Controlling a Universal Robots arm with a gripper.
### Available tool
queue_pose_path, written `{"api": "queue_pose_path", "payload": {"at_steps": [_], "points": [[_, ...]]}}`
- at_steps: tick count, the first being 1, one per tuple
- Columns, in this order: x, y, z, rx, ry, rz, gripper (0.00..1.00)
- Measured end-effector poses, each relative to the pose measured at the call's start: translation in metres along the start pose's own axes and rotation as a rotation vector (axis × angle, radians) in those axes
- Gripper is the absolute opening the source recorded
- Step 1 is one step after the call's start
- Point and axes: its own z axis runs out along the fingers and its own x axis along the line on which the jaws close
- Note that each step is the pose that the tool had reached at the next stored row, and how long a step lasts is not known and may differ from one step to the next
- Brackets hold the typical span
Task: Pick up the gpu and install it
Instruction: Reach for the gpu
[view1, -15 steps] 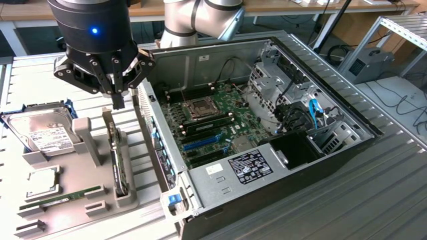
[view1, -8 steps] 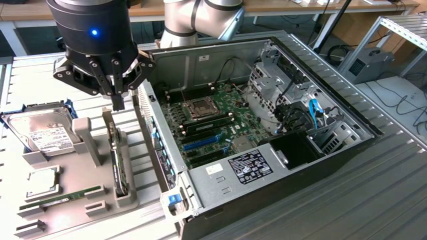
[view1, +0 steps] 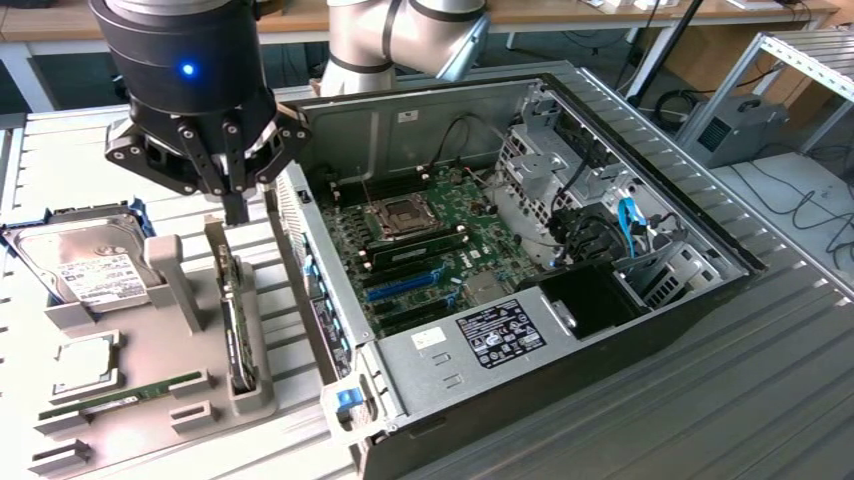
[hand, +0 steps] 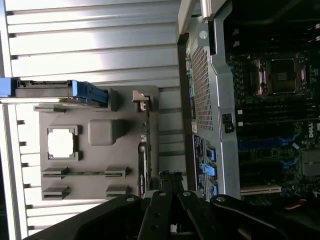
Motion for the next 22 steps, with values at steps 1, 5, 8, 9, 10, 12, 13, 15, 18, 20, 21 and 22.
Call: {"api": "queue_pose_path", "payload": {"at_steps": [1, 5, 8, 9, 10, 12, 13, 15, 18, 20, 21, 22], "points": [[0.0, -0.0006, 0.0, 0.0, 0.0, 0.0, 0.11], [0.0, -0.0025, 0.0, 0.0, 0.0, 0.0, 0.11], [0.001, -0.0047, 0.0, 0.0, -0.0001, 0.0, 0.11], [0.001, -0.0053, 0.0, 0.0, -0.0001, 0.0, 0.11], [0.001, -0.0058, 0.0, 0.0, -0.0001, 0.0, 0.11], [0.001, -0.0066, 0.0, 0.0, 0.0, 0.0, 0.11], [0.001, -0.007, 0.0, 0.0, -0.0001, 0.0, 0.11], [0.001, -0.008, 0.0, 0.0, 0.0, 0.0, 0.11], [0.001, -0.0093, 0.0, 0.0, -0.0001, 0.0, 0.11], [0.002, -0.0105, 0.0, 0.0, -0.0001, 0.0, 0.11], [0.002, -0.011, 0.0, 0.0, 0.0, 0.0, 0.11], [0.002, -0.0118, 0.0, -0.0001, -0.0001, 0.0, 0.11]]}}
